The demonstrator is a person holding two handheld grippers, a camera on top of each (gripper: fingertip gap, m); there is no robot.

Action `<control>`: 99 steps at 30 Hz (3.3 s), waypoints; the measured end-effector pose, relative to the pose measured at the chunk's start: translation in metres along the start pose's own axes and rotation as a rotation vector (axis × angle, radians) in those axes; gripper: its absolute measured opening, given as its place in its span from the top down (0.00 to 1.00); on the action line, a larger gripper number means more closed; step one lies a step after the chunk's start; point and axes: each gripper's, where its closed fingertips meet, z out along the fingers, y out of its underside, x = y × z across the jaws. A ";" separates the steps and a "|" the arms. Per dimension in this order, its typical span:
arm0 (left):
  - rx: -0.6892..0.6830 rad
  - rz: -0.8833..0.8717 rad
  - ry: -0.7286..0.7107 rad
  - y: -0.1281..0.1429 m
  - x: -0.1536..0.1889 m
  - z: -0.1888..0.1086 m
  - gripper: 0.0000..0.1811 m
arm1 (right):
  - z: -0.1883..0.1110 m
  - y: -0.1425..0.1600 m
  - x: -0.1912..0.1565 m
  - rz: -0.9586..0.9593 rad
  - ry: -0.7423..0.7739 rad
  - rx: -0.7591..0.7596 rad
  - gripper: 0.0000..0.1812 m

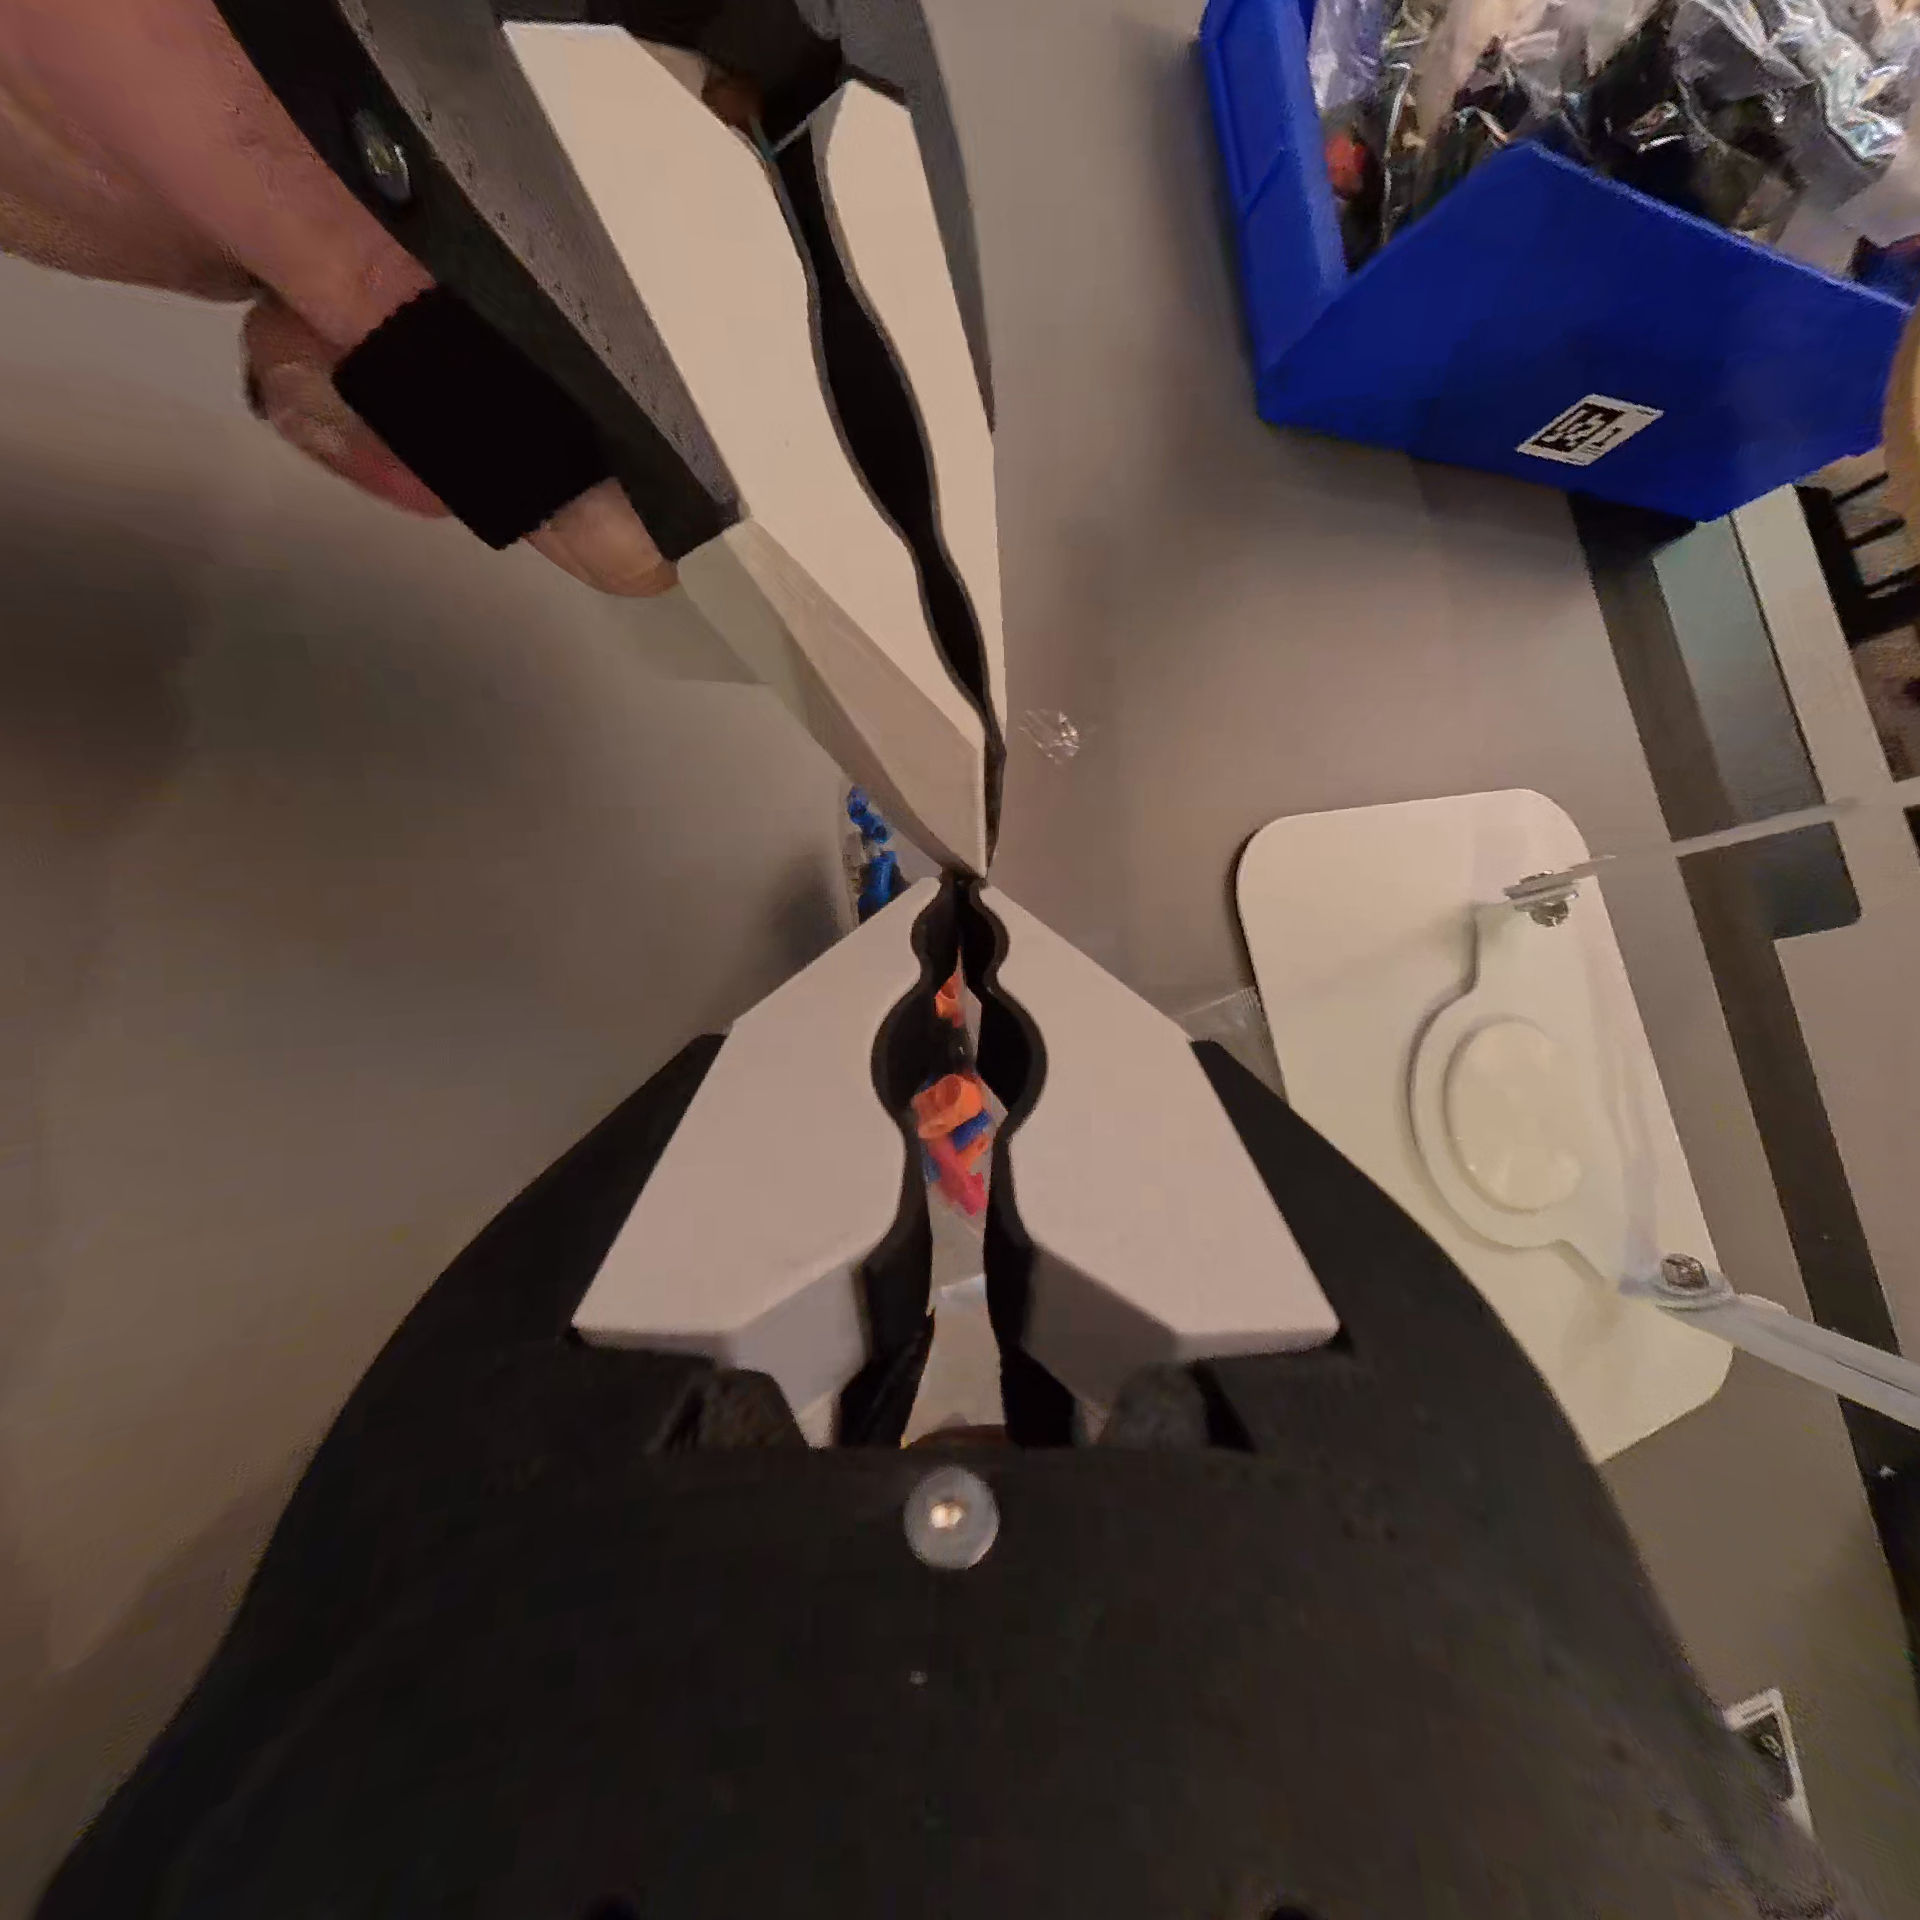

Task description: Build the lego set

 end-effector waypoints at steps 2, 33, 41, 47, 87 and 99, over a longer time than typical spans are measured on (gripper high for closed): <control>0.004 -0.075 -0.033 0.005 -0.010 0.003 1.00 | 0.009 0.003 0.003 -0.017 0.057 -0.024 1.00; -0.078 -0.287 -0.358 0.050 -0.077 0.029 1.00 | 0.071 0.029 0.009 -0.116 0.368 -0.149 1.00; -0.096 -0.293 -0.385 0.051 -0.081 0.031 1.00 | 0.066 0.025 0.006 -0.109 0.353 -0.123 1.00; -0.071 -0.348 -0.444 0.046 -0.103 0.024 1.00 | 0.049 0.000 -0.012 -0.120 0.316 0.002 1.00; -0.238 -0.089 -0.128 0.063 -0.055 -0.003 0.90 | 0.070 0.033 0.001 0.345 -0.212 -0.075 0.90; -0.260 -0.016 -0.239 0.065 -0.070 -0.007 0.76 | 0.063 0.025 -0.001 0.337 -0.232 -0.038 0.86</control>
